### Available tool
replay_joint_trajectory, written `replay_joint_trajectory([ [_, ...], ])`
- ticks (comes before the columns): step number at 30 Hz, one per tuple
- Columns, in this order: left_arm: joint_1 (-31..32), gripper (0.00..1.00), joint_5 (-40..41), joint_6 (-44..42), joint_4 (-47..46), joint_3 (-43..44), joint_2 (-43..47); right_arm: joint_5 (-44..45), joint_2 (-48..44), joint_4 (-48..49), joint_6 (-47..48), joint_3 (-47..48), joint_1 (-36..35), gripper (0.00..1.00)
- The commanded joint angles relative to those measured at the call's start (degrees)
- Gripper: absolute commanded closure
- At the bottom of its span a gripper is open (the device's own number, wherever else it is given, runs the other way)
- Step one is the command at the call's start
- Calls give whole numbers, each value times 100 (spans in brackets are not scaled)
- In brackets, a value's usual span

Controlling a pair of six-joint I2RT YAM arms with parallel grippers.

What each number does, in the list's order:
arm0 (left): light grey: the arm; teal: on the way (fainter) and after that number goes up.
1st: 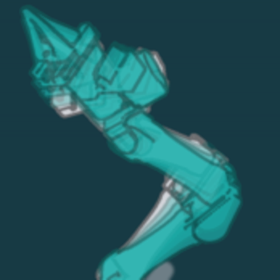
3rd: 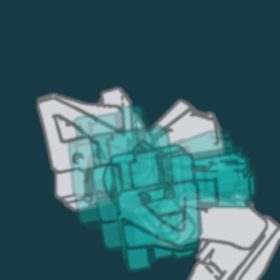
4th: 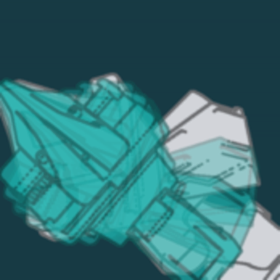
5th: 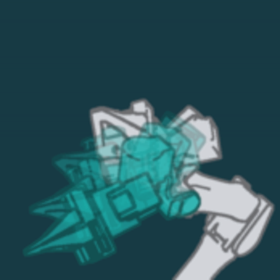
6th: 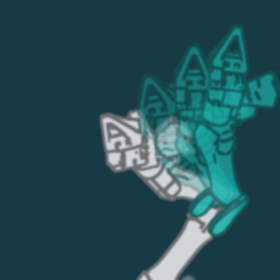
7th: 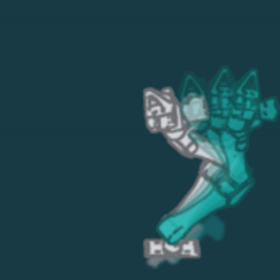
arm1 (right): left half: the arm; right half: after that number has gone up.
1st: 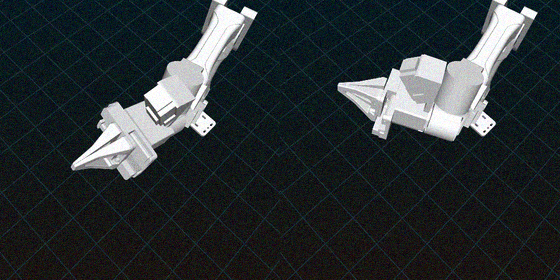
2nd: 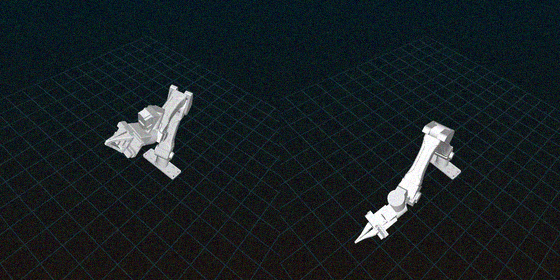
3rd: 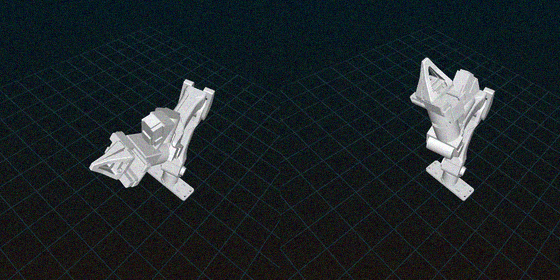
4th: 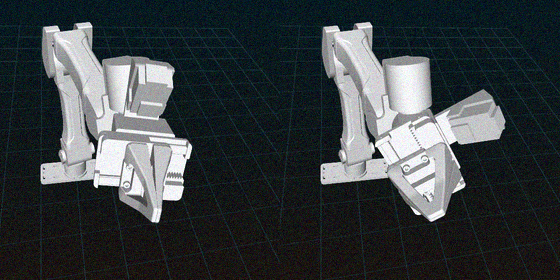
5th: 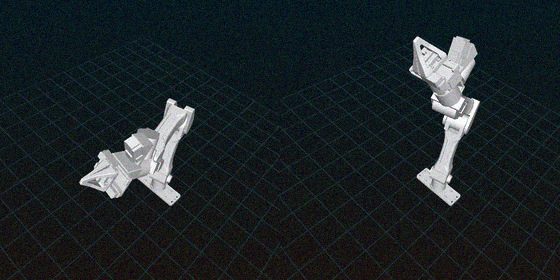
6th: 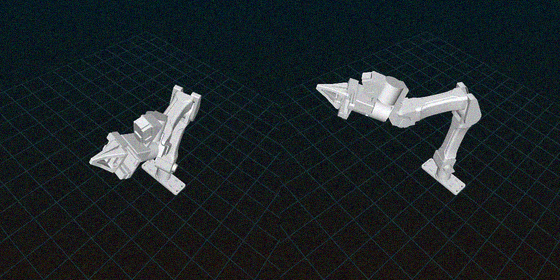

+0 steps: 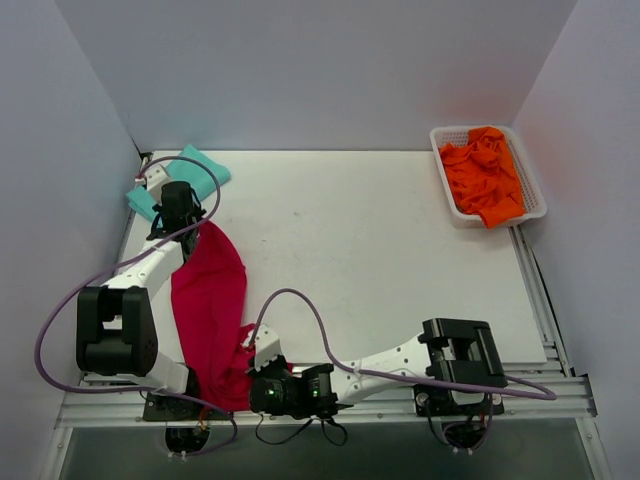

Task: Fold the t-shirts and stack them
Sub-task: Flatten out the tshirt

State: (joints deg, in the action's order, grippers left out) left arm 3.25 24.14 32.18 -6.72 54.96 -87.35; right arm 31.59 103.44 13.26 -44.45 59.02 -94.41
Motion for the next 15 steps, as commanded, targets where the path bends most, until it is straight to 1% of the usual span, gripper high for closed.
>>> replay_joint_trajectory([
  [1, -52, 98, -6, -2, -233, -3, 192, 830, -797, -594, 155, 65, 72, 100],
  [3, -43, 98, -93, -2, -146, -3, 375, 1180, -1061, -815, 217, 30, 151, 100],
  [6, 18, 98, -322, 16, 21, -3, 770, 1664, -1755, -1386, 366, 30, 300, 100],
  [7, 53, 98, -340, 16, 74, -11, 877, 2049, -2157, -1796, 445, 56, 353, 100],
  [8, 123, 98, -340, 7, 144, -12, 1017, 2235, -2396, -1957, 506, 74, 397, 100],
  [11, 457, 98, -296, -133, 408, 32, 1588, 2991, -3231, -2616, 726, 276, 573, 100],
  [13, 860, 98, -139, -291, 663, 172, 2036, 3517, -3801, -2993, 911, 407, 617, 100],
  [14, 1010, 98, -68, -335, 1046, 243, 2342, 3668, -3987, -3100, 1077, 591, 626, 100],
  [15, 1142, 98, -24, -423, 1181, 313, 2493, 3800, -4146, -3275, 1183, 697, 626, 100],
])
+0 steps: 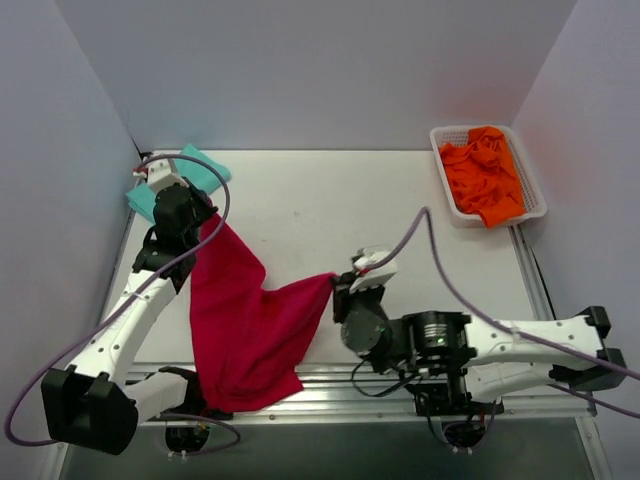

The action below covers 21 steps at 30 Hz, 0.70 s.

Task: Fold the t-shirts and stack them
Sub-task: Flatten out the tshirt

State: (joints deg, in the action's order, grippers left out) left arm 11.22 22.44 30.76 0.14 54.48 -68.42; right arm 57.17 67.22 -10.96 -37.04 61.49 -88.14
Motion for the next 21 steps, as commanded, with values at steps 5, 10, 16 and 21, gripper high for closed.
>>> replay_joint_trajectory([
  [5, 1197, 98, 261, -457, 1197, 950, 1663, 1622, -1588, -558, 1495, 1022, -124, 100],
  [10, 1620, 98, 183, -685, 1427, 1328, 2508, 1061, -2476, 1365, 3587, 882, -133, 100],
  [16, 1637, 98, -687, -940, 1094, 1732, 3300, -757, -2346, 2589, 5422, 1101, -125, 100],
  [21, 1620, 98, -1634, -1125, 470, 1996, 3757, -2426, -1740, 2153, 5778, 2189, -125, 100],
])
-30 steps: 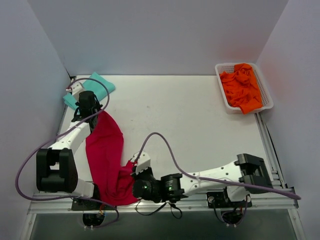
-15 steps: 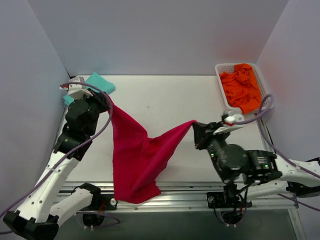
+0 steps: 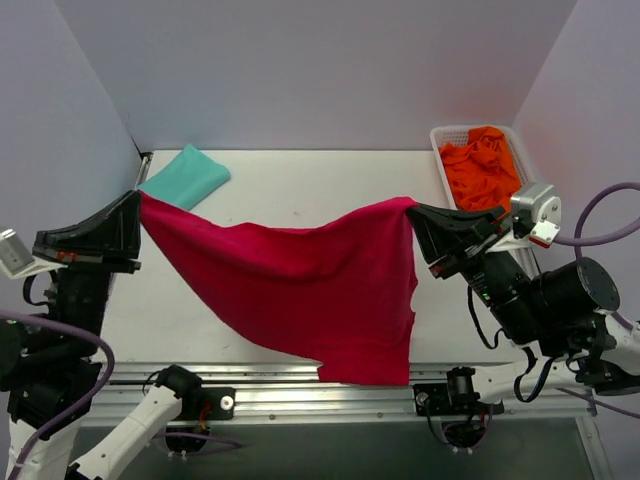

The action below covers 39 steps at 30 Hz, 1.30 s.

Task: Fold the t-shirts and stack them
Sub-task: Flatten out the tshirt

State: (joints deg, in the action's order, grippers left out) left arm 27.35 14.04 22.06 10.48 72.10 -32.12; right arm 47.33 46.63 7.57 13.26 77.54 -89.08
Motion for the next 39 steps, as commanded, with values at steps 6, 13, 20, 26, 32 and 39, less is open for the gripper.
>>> replay_joint_trajectory([
  [6, -81, 98, -1709, -361, -1178, 200, 601, -3325, 505, -186, 1214, 1659, 22, 100],
  [13, -178, 98, -1221, -554, -2075, -669, -1, -1011, 689, 1349, 2706, 1151, -30, 100],
  [20, -195, 98, -728, -624, -3077, -1364, -1349, 330, 1442, 2411, 3229, 410, 1386, 100],
  [26, -186, 98, -956, -782, -3246, -1295, -1675, 188, 3481, 166, 1601, 2774, 3659, 100],
  [32, -160, 98, -1404, -1072, -2868, -855, -1403, -1919, 2319, 762, 951, 1766, 3916, 100],
  [39, -160, 98, -2397, -1169, -2692, -460, -981, -3659, 1218, 711, 1056, 1475, 3889, 100],
])
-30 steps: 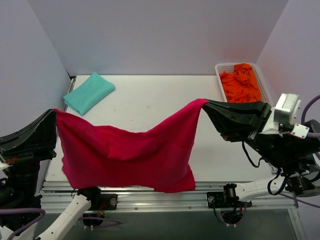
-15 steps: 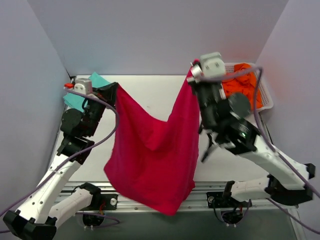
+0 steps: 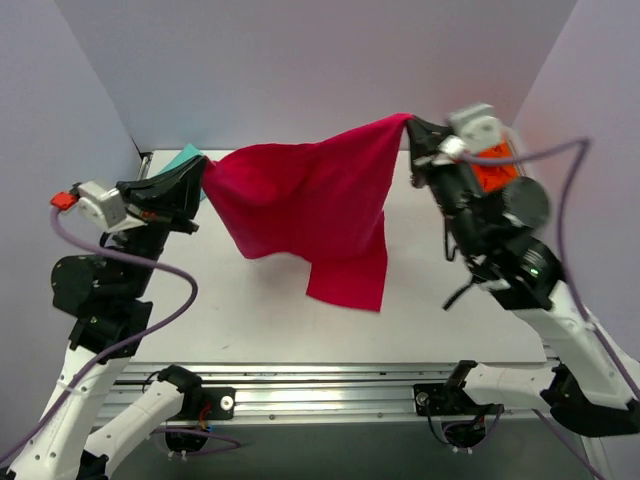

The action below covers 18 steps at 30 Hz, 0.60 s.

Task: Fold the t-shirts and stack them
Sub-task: Flatten out the tshirt

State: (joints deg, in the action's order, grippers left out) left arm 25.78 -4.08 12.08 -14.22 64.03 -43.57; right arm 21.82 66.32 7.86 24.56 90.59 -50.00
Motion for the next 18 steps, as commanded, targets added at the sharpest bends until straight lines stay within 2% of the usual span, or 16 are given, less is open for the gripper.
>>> replay_joint_trajectory([
  [1, -3, 98, -664, -179, -204, 382, 287, -1336, -874, 612, -56, 170, -10, 100],
  [6, -3, 98, -1200, -197, -204, 575, 674, -2943, -1762, 462, -21, 284, -1, 100],
  [11, -12, 98, -1578, -127, -336, 681, 1192, -3843, -2307, 348, -91, 433, 148, 100],
  [18, -161, 98, -1886, -56, -468, 866, 1536, -4581, -1923, 348, -451, 1039, 1237, 100],
])
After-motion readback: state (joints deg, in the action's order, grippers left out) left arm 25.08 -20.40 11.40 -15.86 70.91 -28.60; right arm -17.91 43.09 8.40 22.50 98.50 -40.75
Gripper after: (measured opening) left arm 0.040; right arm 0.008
